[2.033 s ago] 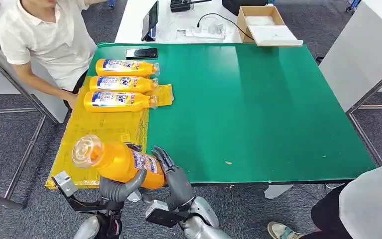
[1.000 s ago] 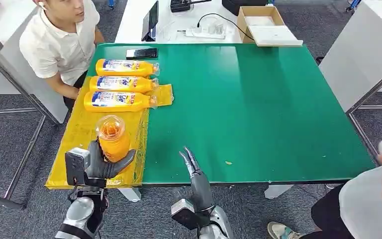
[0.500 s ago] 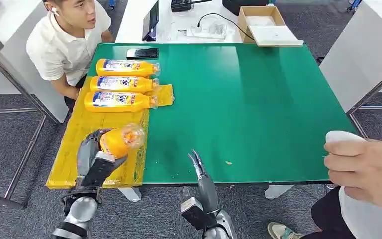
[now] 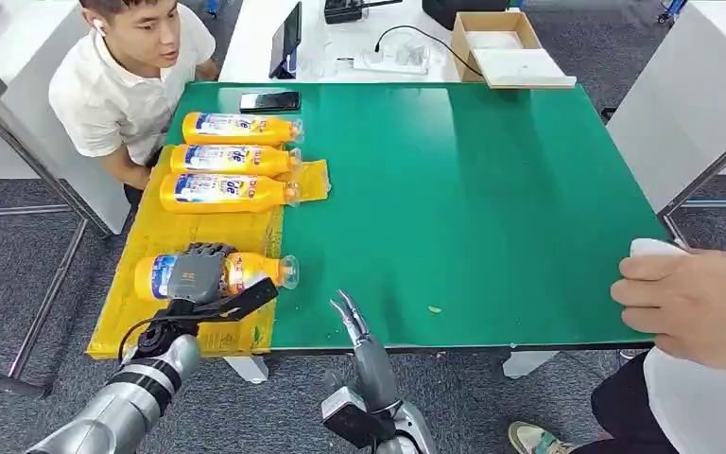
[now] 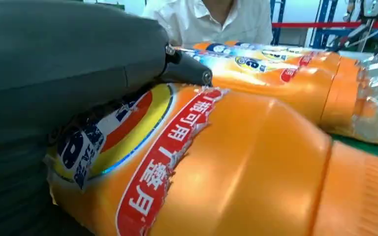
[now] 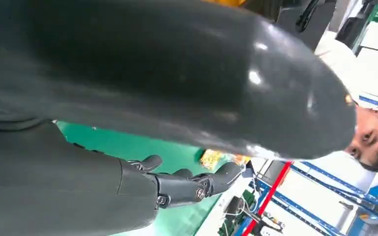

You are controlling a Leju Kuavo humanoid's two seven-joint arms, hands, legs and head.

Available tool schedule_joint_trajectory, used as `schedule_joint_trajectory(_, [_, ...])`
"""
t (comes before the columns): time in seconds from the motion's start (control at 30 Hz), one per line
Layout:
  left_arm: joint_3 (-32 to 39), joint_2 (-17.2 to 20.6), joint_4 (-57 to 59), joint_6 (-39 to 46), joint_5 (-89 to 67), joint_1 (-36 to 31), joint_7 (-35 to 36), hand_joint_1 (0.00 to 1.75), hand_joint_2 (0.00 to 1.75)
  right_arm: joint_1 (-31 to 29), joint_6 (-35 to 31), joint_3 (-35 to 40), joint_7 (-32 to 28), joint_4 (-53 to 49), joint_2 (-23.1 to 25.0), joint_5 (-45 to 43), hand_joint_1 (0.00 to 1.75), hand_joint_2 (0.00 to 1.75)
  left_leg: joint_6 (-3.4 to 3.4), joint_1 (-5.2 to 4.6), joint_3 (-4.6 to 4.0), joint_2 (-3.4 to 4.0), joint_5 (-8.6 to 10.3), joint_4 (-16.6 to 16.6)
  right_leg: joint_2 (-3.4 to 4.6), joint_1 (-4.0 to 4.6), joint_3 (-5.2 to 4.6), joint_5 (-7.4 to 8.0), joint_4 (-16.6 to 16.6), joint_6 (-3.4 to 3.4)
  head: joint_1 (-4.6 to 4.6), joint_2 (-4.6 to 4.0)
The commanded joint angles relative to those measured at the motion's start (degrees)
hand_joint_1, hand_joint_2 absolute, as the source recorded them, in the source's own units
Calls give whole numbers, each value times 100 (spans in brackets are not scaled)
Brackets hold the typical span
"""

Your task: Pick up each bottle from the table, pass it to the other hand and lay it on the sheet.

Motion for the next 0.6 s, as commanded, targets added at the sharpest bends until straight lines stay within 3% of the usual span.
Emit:
schedule_joint_trajectory(0.03, [-435, -55, 1306, -537, -259, -623, 294, 175, 175, -235, 70, 149, -182, 434, -53, -35, 0, 175, -18, 13, 39, 0, -6, -7, -16, 16, 43, -8, -9, -20, 2, 0])
schedule_joint_trajectory(0.17, [-296, -139, 1382, -935, -79, -639, 160, 169, 175, -284, 125, 175, -182, 525, -22, -26, 0, 175, -15, 9, 33, -1, 3, -4, -13, 11, 40, 1, -8, -18, 0, -2])
schedule_joint_trajectory(0.2, [-193, -166, 1360, -1054, 61, -608, 36, 77, 175, -290, 132, 179, -182, 549, -17, -25, 0, 175, -7, 4, 37, 0, 3, -6, -8, 6, 42, 1, -9, -11, 0, 0])
schedule_joint_trajectory(0.23, [-106, -195, 1341, -1171, 190, -572, -82, 21, 175, -289, 131, 175, -182, 570, -11, -35, 0, 175, -8, 5, 41, 0, 6, -9, -8, 6, 47, 3, -12, -12, 0, 0])
schedule_joint_trajectory(0.27, [-25, -213, 1304, -1335, 335, -528, -232, 0, 175, -287, 129, 177, -182, 590, -16, -44, 0, 0, -13, 8, 45, 5, 8, -10, -7, 10, 53, 5, -15, -18, 0, -2])
schedule_joint_trajectory(0.53, [203, -147, 653, -2921, 1482, -289, -1306, 0, 175, -328, 153, 167, -182, 707, -56, -248, 0, 0, -8, 5, 74, -6, 5, -14, -6, 6, 85, 1, -18, -11, 0, 0])
schedule_joint_trajectory(0.6, [166, -134, 507, -2998, 1578, -234, -1304, 0, 175, -337, 149, 179, -182, 711, -63, -267, 0, 0, -7, 1, 74, -16, 6, -12, -11, 1, 86, -1, -13, -10, 2, 0])
